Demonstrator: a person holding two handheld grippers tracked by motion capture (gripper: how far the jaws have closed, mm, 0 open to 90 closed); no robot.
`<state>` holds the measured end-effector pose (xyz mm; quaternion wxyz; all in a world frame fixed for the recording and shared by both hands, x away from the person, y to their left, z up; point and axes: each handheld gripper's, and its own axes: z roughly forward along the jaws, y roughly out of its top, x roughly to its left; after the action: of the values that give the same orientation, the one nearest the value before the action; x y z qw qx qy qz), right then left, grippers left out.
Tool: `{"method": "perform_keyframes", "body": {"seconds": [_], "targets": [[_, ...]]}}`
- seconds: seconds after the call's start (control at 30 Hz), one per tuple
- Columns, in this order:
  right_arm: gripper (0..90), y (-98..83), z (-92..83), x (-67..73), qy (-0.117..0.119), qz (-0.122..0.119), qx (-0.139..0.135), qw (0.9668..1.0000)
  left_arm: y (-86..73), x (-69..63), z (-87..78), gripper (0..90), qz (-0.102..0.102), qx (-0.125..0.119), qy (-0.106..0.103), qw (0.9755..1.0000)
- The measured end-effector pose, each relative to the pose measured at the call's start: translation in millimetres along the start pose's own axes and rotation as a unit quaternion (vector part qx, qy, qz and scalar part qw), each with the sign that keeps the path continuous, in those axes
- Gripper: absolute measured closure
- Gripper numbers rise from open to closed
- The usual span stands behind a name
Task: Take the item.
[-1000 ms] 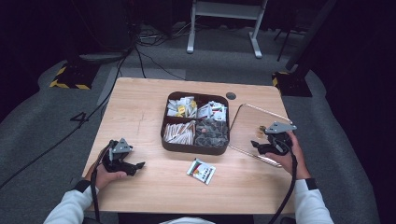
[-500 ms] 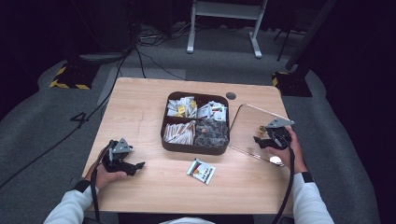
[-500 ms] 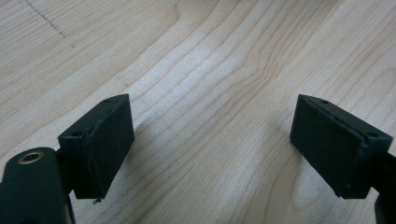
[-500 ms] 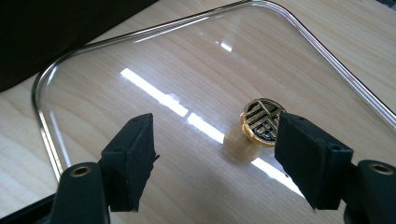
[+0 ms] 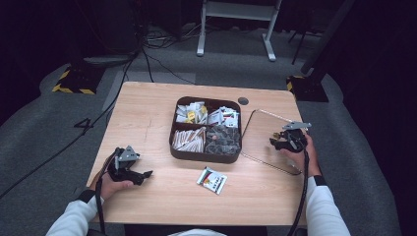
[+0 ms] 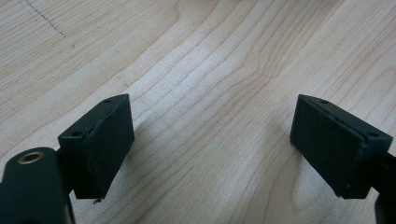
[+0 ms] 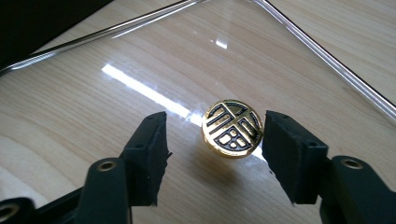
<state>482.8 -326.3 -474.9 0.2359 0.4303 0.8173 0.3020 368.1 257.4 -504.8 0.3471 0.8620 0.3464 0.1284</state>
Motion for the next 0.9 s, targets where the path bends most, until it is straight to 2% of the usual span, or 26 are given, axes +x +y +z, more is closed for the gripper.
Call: {"method": "perform_keyframes", "body": {"seconds": [0.1, 0.27, 0.53, 0.67, 0.73, 0.9], "targets": [[49.3, -0.8, 3.5, -1.8, -0.006, 0.001, 0.008, 0.9999, 0.0, 0.0, 0.0, 13.8, 0.000, 0.000, 0.000, 1.0000], [52.8, -1.9, 6.4, -1.7, -0.014, -0.003, 0.012, 0.9998, 0.0, 0.0, 0.0, 13.9, 0.000, 0.000, 0.000, 1.0000], [51.8, -0.2, 14.6, -2.0, -0.013, 0.004, 0.013, 0.9998, 0.0, 0.1, 0.0, 13.8, 0.000, 0.000, 0.000, 1.0000], [58.1, -1.5, 16.3, -4.5, -0.016, 0.012, 0.005, 0.9998, 0.1, 0.2, 0.0, 13.8, 0.000, 0.000, 0.000, 1.0000], [58.3, -2.7, 16.8, -6.2, -0.007, 0.021, 0.000, 0.9997, 0.1, 0.2, 0.0, 13.8, 0.000, 0.000, 0.000, 1.0000], [58.6, -3.0, 17.2, -6.2, -0.009, 0.021, -0.002, 0.9997, 0.1, 0.1, 0.0, 13.8, 0.000, 0.000, 0.000, 1.0000]]}}
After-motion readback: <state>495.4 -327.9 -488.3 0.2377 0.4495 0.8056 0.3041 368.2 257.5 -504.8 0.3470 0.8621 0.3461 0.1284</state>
